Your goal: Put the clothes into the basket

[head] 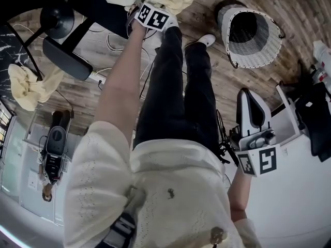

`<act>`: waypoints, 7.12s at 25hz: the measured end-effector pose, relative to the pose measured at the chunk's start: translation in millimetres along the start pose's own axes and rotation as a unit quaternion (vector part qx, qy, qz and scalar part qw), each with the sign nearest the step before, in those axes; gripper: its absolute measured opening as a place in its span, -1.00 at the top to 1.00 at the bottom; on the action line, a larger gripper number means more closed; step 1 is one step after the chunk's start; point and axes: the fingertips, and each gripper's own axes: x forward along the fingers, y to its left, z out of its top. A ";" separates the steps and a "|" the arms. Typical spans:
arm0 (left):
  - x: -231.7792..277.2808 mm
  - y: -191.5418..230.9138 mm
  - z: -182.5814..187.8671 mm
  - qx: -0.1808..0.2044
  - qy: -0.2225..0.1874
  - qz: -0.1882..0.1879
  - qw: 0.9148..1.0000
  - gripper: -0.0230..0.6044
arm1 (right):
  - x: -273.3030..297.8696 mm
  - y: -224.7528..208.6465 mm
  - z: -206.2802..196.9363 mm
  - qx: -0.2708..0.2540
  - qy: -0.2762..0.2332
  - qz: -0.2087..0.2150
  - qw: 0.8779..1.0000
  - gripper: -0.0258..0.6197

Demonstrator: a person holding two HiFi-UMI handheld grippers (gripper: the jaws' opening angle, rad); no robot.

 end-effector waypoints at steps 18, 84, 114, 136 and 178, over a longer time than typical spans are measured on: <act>-3.8 -6.8 -6.3 -0.050 0.016 -0.082 0.995 0.50 | 10.9 12.9 -7.9 -0.014 0.006 0.010 1.000 0.90; -323.0 -100.4 -36.2 -0.090 -0.073 -0.094 0.989 0.62 | -159.5 79.8 88.6 -0.099 -0.141 0.017 0.985 0.90; -504.4 -104.2 55.1 -0.092 -0.277 -0.111 0.950 0.63 | -203.8 100.3 136.4 -0.089 -0.206 0.001 0.975 0.90; -616.4 -152.7 102.3 -0.046 -0.396 -0.106 0.911 0.63 | -297.8 73.7 152.7 -0.066 -0.295 -0.037 0.953 0.90; -676.3 -337.1 108.7 0.017 -0.437 -0.147 0.887 0.63 | -478.7 -4.9 47.8 -0.005 -0.361 -0.108 0.926 0.90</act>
